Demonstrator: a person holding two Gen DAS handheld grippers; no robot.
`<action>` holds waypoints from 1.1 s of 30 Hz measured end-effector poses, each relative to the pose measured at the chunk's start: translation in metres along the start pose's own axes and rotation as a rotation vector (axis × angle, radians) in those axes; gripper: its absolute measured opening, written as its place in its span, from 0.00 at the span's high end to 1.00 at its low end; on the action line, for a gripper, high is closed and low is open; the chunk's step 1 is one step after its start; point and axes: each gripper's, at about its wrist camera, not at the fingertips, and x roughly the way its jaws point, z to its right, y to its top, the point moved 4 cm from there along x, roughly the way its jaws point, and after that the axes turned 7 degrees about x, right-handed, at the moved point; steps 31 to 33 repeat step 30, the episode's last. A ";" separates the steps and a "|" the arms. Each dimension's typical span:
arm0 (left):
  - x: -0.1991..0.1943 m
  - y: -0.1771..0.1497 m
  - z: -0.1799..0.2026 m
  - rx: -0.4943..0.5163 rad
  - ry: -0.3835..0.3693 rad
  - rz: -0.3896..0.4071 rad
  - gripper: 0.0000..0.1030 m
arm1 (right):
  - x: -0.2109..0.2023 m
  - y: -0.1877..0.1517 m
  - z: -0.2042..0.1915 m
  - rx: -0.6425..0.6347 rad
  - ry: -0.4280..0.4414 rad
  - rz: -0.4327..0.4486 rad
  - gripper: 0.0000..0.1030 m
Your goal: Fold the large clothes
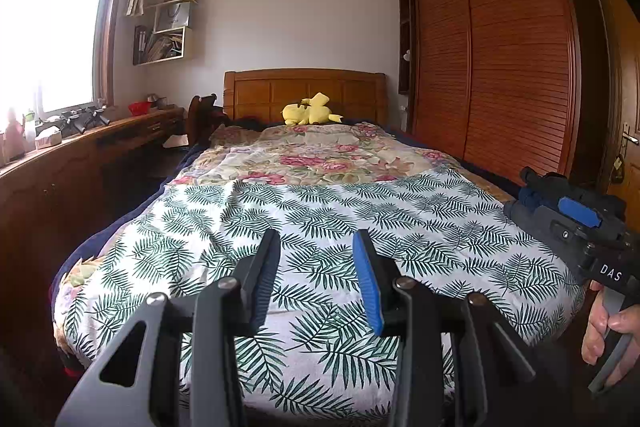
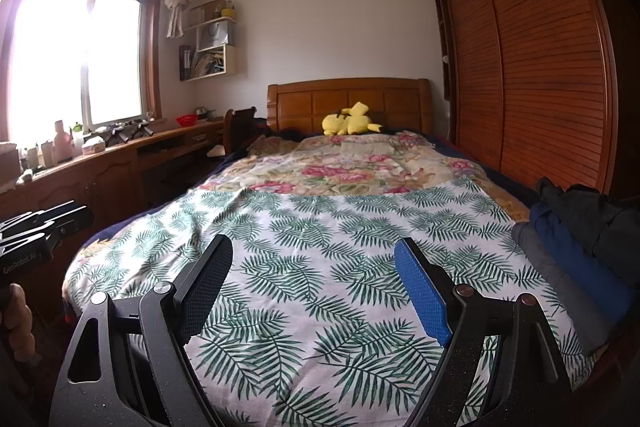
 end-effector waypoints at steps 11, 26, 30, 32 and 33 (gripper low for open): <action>-0.004 0.001 -0.005 0.003 -0.005 0.010 0.65 | 0.000 0.000 0.004 0.002 -0.003 0.000 0.17; -0.008 0.005 -0.006 0.011 -0.007 0.020 0.65 | 0.000 0.000 0.006 0.002 -0.003 0.002 0.17; -0.008 0.005 -0.005 0.011 -0.006 0.020 0.65 | 0.000 0.001 0.007 0.001 -0.004 0.002 0.17; -0.008 0.005 -0.005 0.011 -0.006 0.020 0.65 | 0.000 0.001 0.007 0.001 -0.004 0.002 0.17; -0.008 0.005 -0.005 0.011 -0.006 0.020 0.65 | 0.000 0.001 0.007 0.001 -0.004 0.002 0.17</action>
